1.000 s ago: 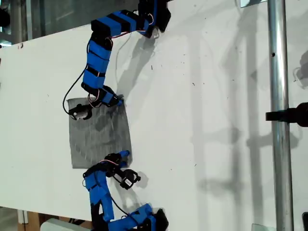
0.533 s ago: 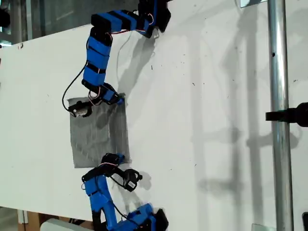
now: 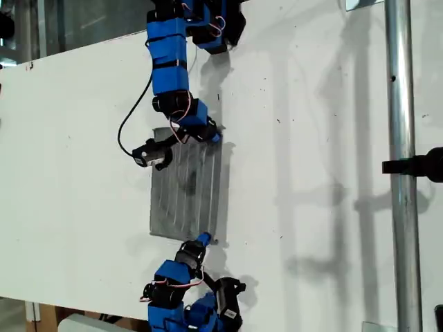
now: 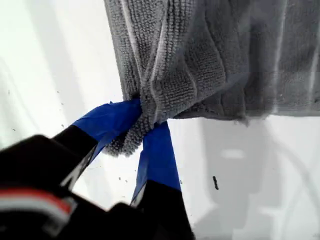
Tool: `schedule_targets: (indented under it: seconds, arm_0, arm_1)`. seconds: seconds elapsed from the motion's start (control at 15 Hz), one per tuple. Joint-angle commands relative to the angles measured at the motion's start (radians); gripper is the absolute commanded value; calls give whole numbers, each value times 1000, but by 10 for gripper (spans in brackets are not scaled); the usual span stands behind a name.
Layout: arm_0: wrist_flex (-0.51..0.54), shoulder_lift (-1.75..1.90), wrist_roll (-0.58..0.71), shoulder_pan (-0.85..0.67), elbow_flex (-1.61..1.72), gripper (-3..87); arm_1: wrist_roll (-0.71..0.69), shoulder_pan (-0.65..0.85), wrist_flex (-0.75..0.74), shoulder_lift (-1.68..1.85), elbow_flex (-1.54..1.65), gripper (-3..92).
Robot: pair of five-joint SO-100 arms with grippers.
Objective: Grasp corners of a towel and fold twice.
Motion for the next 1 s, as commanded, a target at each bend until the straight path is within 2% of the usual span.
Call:
schedule_targets:
  seconds: [0.0, 0.27, 0.4, 0.47, 0.67, 0.93]
  arm_0:
    - [-81, 51, 109, -144, 60, -12]
    - [-160, -187, 485, -505, -163, -11]
    - [-150, -348, 621, -638, -391, -11]
    - [-124, -400, 658, -664, -508, -11]
    - [-107, -397, 629, -649, -489, -11]
    - [-288, -423, 520, -594, -172, -10]
  arm_1:
    - [-57, 170, -25, 71, 17, -2]
    - [-293, 603, -155, -78, -112, -2]
    - [-360, 729, -192, -140, -235, -2]
    - [-382, 746, -212, -114, -253, -2]
    - [-368, 684, -172, -58, -183, -2]
    - [-302, 609, -279, -245, -21, -2]
